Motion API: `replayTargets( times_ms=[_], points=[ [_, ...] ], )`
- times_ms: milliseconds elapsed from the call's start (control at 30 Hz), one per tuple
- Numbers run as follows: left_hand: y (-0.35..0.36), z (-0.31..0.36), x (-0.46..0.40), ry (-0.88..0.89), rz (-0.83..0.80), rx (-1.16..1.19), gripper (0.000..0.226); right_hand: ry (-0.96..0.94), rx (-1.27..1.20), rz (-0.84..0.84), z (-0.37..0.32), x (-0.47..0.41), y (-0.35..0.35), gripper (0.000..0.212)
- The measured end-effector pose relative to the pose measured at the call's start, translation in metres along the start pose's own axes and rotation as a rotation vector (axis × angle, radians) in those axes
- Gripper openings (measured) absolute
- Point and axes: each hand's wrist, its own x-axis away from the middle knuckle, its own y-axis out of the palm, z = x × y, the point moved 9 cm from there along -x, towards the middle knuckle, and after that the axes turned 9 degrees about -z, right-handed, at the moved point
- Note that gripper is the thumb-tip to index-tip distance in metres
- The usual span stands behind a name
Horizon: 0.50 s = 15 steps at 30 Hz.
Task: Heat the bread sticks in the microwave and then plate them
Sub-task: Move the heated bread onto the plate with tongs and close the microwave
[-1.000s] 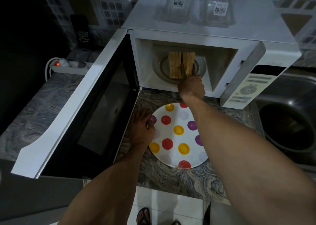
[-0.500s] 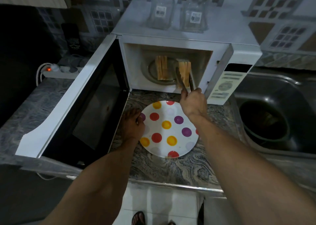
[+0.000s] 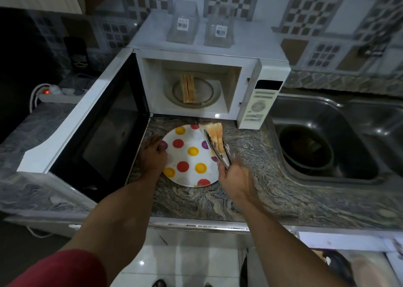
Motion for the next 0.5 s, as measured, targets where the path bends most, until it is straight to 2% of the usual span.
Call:
replayTargets(
  times_ms=[167, 500],
  points=[
    [-0.001, 0.001, 0.003, -0.008, 0.02, 0.048, 0.036, 0.002, 0.002, -0.009, 0.012, 0.01, 0.013, 0.051],
    [0.001, -0.002, -0.001, 0.008, 0.009, -0.032, 0.039, -0.014, -0.063, 0.006, 0.02, 0.005, 0.01, 0.059]
  ],
)
